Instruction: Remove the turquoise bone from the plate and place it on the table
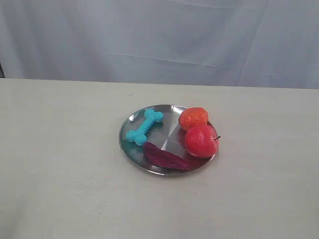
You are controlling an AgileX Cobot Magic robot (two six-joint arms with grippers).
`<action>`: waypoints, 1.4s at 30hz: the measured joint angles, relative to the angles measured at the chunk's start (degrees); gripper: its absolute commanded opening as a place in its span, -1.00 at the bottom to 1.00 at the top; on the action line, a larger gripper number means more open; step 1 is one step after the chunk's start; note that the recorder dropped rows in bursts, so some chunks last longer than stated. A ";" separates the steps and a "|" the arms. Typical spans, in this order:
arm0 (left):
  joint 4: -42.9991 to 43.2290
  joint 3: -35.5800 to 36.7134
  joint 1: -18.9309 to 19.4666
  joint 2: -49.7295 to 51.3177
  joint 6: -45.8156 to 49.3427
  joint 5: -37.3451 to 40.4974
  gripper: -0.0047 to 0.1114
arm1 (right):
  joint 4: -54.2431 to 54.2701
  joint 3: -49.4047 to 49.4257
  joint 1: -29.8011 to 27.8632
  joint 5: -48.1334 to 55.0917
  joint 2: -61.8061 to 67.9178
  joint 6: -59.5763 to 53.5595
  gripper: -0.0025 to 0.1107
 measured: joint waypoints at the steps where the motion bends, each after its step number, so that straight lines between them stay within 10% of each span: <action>1: 0.00 0.00 0.00 0.00 0.00 0.00 -0.92 | 0.00 0.00 0.00 0.00 0.00 0.00 -0.96; 30: 0.00 0.00 0.00 0.00 0.00 0.00 -0.92 | 1.66 -0.17 0.00 0.62 0.00 0.00 -0.96; 42: 0.00 0.00 0.00 0.00 0.00 0.00 -0.92 | 6.95 -17.49 0.00 4.06 -0.12 0.00 -0.96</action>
